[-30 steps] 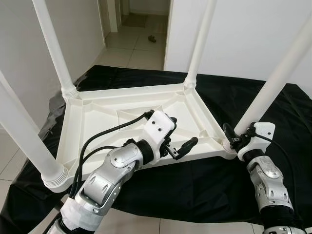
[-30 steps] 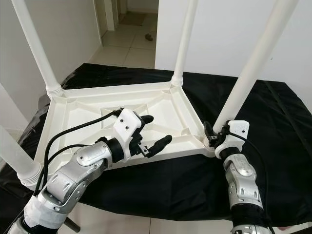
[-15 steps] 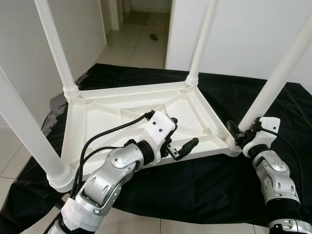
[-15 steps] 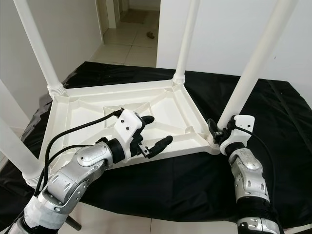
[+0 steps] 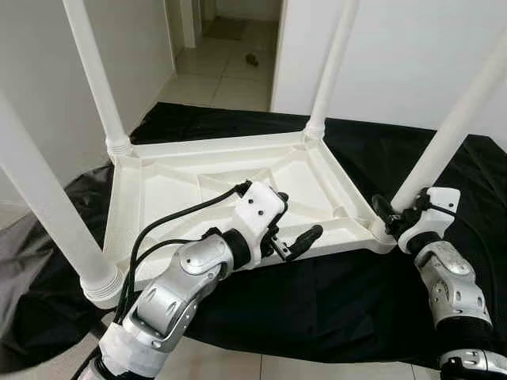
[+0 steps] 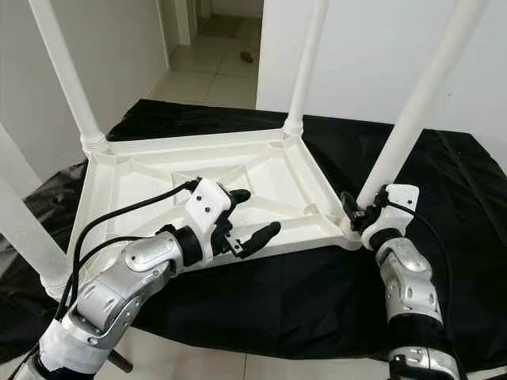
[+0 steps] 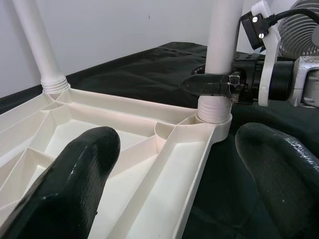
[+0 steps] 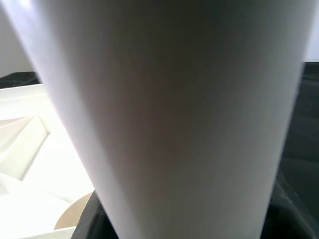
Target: Building children table
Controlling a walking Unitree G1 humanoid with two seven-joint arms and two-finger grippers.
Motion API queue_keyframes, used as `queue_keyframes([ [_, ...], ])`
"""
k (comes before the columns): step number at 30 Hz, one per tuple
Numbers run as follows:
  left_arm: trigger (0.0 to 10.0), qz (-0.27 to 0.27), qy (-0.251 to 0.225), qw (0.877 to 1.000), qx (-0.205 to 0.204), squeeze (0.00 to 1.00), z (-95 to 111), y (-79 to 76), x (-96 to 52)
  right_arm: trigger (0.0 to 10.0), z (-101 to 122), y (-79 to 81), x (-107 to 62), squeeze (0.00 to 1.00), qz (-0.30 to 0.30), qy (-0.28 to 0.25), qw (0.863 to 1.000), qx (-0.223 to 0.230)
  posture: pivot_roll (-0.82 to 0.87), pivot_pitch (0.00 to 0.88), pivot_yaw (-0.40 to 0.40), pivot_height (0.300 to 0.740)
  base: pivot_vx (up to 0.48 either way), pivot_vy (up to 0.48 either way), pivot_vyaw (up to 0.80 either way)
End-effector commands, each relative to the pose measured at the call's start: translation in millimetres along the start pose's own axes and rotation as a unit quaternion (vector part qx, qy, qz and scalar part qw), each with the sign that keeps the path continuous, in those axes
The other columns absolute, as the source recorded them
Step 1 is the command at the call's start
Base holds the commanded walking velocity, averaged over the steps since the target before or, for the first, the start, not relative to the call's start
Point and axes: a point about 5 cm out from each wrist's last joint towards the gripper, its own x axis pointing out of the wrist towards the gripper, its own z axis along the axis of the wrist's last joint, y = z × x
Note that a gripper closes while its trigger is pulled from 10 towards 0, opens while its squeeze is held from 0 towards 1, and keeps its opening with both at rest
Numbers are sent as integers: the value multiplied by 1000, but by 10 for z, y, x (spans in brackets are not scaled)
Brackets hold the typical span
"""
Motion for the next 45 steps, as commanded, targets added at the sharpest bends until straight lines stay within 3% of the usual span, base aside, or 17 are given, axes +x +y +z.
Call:
queue_keyframes([
  [1,10000,-24,-2,1000,1,0,19,-62,-14,10000,-639,-76,-200,0,-44,159,980,113,73,69,21,740,0,0,0],
  [16,10000,-25,-2,1000,-1,0,16,-70,-17,10000,-621,-126,-174,0,-55,159,977,134,73,71,22,740,0,0,0],
  [21,10000,-24,-2,1000,-2,0,18,-75,-21,10000,-591,-111,-166,0,-46,150,982,108,74,73,20,740,0,0,0],
  [27,10000,-29,3,1000,-11,0,-24,-98,-3,10000,-522,3,-152,0,-31,109,992,61,71,71,10,740,0,0,0],
  [35,10000,-54,30,998,-24,0,-209,-224,25,10000,-525,116,-136,0,-39,97,993,60,58,60,3,740,0,0,0],
  [39,10000,-65,37,996,-44,0,-287,-293,78,10000,-500,294,-145,0,-55,74,995,39,47,58,2,740,0,0,0],
  [43,10000,-65,40,996,-47,0,-303,-300,97,10000,-501,337,-150,0,-68,73,994,42,40,55,0,740,0,0,0],
  [45,10000,-69,42,996,-49,0,-319,-306,133,10000,-516,473,-176,0,-101,74,991,40,27,57,0,740,0,0,0],
])
